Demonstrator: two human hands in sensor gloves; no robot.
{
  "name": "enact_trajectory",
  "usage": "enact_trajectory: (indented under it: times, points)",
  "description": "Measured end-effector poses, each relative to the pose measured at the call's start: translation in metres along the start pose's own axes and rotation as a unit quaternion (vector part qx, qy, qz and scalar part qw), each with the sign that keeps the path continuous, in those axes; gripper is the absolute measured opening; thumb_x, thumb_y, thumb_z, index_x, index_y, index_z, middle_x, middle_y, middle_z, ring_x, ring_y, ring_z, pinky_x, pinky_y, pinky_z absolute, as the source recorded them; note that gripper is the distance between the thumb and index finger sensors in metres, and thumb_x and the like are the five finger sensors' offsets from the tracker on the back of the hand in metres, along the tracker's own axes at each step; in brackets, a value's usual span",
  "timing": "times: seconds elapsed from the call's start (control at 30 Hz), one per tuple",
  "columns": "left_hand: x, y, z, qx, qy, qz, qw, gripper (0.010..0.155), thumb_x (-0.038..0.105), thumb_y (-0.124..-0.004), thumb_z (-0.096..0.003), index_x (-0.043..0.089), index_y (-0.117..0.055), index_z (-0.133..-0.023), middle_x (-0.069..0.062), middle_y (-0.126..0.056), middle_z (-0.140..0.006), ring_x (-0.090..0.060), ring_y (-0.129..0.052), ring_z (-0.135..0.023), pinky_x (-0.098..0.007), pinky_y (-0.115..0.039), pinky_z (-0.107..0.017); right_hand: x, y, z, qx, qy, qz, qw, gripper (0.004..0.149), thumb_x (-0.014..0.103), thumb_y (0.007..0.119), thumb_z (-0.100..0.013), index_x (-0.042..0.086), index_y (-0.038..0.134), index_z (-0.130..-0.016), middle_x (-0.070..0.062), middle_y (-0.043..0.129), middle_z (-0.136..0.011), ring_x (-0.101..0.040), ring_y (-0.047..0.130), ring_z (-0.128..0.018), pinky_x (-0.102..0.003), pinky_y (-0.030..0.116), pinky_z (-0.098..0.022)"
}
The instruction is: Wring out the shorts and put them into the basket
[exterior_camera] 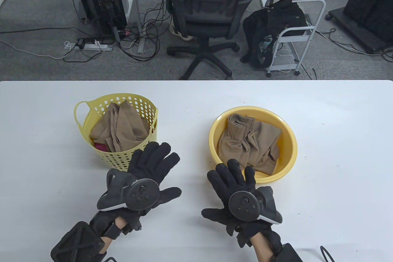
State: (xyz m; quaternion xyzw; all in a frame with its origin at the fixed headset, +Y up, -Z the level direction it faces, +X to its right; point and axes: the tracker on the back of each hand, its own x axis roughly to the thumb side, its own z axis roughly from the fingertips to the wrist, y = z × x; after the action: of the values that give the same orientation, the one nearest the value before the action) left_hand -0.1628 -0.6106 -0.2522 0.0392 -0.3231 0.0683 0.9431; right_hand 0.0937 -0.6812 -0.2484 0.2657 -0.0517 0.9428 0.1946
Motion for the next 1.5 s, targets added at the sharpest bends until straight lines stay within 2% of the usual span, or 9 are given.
enact_trajectory:
  times: [0.37, 0.6, 0.9, 1.3, 1.5]
  points:
    - [0.003, -0.060, -0.001, -0.032, 0.019, -0.016, 0.999, 0.091, 0.065, -0.077, -0.0499, 0.019, -0.035, -0.117, -0.024, -0.027, -0.125, -0.063, -0.033, -0.111, -0.078, -0.035, -0.067, -0.001, 0.000, 0.001, 0.006, 0.002, -0.001, 1.000, 0.102, 0.073, 0.082, -0.039, 0.012, 0.045, -0.111, -0.025, 0.039, -0.113, -0.055, 0.025, -0.103, -0.080, 0.023, -0.062]
    - [-0.001, -0.086, -0.001, -0.044, 0.026, 0.003, 0.999, 0.090, 0.066, -0.075, -0.0501, 0.020, -0.036, -0.117, -0.024, -0.028, -0.125, -0.063, -0.032, -0.111, -0.079, -0.033, -0.066, -0.001, 0.000, 0.002, 0.009, 0.003, 0.001, 1.000, 0.102, 0.073, 0.082, -0.039, 0.012, 0.045, -0.111, -0.026, 0.039, -0.113, -0.055, 0.025, -0.103, -0.080, 0.023, -0.062]
    - [-0.007, -0.098, 0.003, -0.058, 0.030, -0.001, 0.998, 0.089, 0.066, -0.074, -0.0503, 0.021, -0.036, -0.117, -0.024, -0.028, -0.125, -0.064, -0.030, -0.111, -0.079, -0.032, -0.066, -0.001, -0.001, 0.002, 0.010, 0.006, 0.003, 1.000, 0.102, 0.073, 0.082, -0.039, 0.012, 0.045, -0.111, -0.026, 0.039, -0.113, -0.055, 0.026, -0.103, -0.080, 0.023, -0.062]
    - [-0.014, -0.095, 0.008, -0.054, 0.029, 0.003, 0.998, 0.088, 0.066, -0.074, -0.0505, 0.022, -0.036, -0.117, -0.024, -0.028, -0.126, -0.064, -0.030, -0.111, -0.079, -0.031, -0.067, 0.000, -0.002, 0.000, 0.009, 0.010, 0.012, 1.000, 0.102, 0.073, 0.082, -0.039, 0.011, 0.045, -0.111, -0.026, 0.039, -0.113, -0.055, 0.025, -0.103, -0.080, 0.023, -0.062]
    - [-0.015, -0.095, 0.009, -0.054, 0.024, 0.004, 0.998, 0.088, 0.066, -0.074, -0.0503, 0.022, -0.036, -0.117, -0.024, -0.028, -0.126, -0.064, -0.030, -0.111, -0.079, -0.031, -0.067, 0.001, -0.012, -0.005, 0.021, 0.012, 0.051, 0.998, 0.102, 0.074, 0.080, -0.041, 0.012, 0.041, -0.112, -0.026, 0.035, -0.114, -0.056, 0.022, -0.103, -0.080, 0.022, -0.062]
